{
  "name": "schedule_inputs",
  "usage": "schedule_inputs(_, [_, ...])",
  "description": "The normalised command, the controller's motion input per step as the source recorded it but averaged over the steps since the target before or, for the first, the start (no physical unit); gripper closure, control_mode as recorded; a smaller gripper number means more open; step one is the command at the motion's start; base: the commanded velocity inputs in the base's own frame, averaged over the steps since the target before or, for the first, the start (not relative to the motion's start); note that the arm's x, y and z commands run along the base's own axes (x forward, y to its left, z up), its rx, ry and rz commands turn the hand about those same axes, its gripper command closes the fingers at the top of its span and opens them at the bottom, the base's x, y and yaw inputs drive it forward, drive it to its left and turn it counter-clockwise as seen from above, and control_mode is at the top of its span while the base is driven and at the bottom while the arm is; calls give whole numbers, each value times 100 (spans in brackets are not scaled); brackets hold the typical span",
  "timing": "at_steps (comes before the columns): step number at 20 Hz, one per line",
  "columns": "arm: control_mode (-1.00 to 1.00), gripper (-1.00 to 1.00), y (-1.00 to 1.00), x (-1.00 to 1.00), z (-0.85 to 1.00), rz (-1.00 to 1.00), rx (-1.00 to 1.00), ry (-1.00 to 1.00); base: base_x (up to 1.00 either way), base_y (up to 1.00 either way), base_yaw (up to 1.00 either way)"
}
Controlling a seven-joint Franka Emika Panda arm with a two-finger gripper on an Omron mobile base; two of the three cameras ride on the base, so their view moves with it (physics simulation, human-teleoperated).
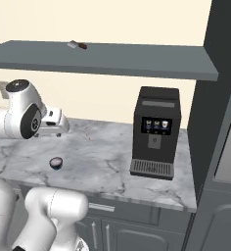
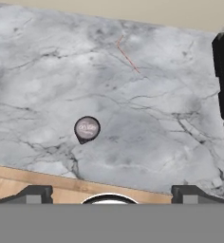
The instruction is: Pick the yogurt and cereal from the counter and place them in the cabinets closest to them.
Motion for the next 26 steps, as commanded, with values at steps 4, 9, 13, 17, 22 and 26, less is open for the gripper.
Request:
schedule_inputs(4, [-100,-100,20,0,-29,0,0,0,0,0,0])
schedule_inputs(9, [-100,-100,18,1,-33,0,1,3,0,0,0])
schedule_inputs(13, [-100,-100,13,1,-37,0,1,3,0,0,0])
schedule_inputs(17, [-100,-100,9,4,-36,0,1,2,0,0,0])
schedule_inputs(22, [-100,-100,9,8,-35,0,0,1,0,0,0])
schedule_inputs(26, [-100,-100,10,7,-34,0,0,0,0,0,0])
